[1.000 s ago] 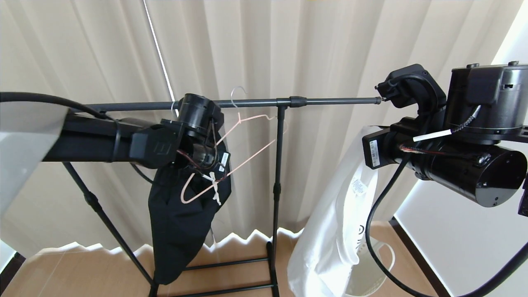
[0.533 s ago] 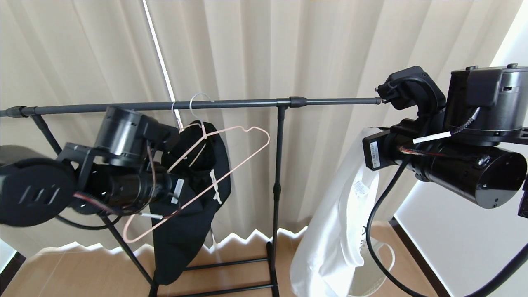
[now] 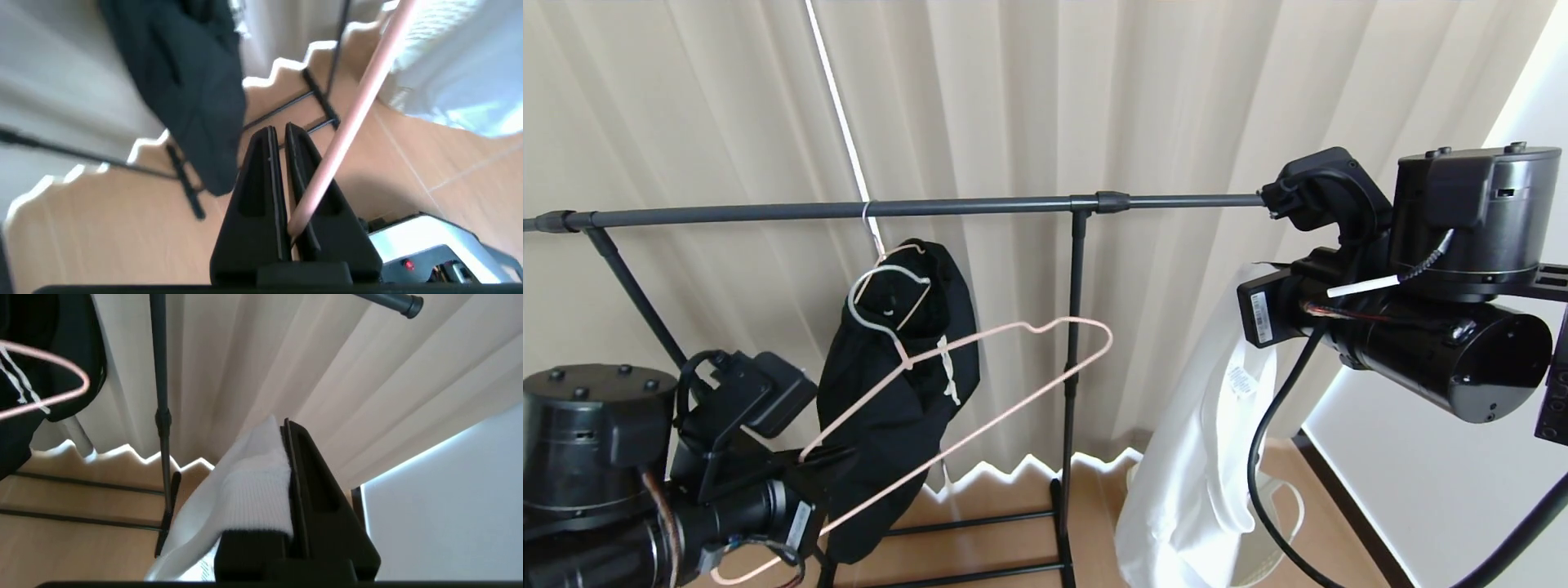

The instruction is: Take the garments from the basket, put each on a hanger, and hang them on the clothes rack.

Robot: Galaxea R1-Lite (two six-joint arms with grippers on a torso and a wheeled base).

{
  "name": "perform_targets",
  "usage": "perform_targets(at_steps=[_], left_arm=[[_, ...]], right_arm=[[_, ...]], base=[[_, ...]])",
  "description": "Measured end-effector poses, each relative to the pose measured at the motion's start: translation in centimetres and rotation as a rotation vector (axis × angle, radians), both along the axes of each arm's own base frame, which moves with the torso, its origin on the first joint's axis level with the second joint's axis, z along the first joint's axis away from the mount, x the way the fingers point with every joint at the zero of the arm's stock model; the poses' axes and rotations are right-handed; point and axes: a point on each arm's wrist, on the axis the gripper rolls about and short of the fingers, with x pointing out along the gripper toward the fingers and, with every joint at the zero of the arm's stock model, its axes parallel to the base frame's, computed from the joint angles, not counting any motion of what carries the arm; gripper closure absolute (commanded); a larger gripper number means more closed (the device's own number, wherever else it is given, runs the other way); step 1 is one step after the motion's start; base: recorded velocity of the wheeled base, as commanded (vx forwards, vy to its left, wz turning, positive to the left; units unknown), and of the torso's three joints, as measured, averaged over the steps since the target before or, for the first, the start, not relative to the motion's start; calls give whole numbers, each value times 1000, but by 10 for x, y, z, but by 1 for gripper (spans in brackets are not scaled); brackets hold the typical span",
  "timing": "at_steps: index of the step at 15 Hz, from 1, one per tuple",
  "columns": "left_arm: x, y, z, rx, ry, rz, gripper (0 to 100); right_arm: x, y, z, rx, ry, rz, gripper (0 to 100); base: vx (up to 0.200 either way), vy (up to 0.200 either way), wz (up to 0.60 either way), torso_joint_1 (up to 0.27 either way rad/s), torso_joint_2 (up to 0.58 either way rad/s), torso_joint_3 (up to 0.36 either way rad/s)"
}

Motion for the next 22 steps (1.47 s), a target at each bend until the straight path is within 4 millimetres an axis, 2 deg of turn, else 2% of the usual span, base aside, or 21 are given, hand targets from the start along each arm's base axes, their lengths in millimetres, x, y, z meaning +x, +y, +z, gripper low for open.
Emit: perform_targets(at_steps=[3,9,13,17,22], left_arm=[[-14,3,-6,-42,15,-104,100],[-16,-10,1,-95,16,-230,100],[2,-27,6,-114,32,-241,100],[26,-48,11,-146,50,-172,100],[40,-69,12,-167,65,-178,100]], right_arm=[[8,0,-1,9,-34,-53,100],[30,7,-8,8,-92,-190,100],[36,12,-13,6,-96,-199,100],[37,16,-14,6,-94,-194,100],[36,23,-18,0,-87,-179,100]], base=[[0,0,0,0,0,0],[0,0,0,0,0,0],[0,0,0,0,0,0],[0,0,0,0,0,0],[0,0,0,0,0,0]])
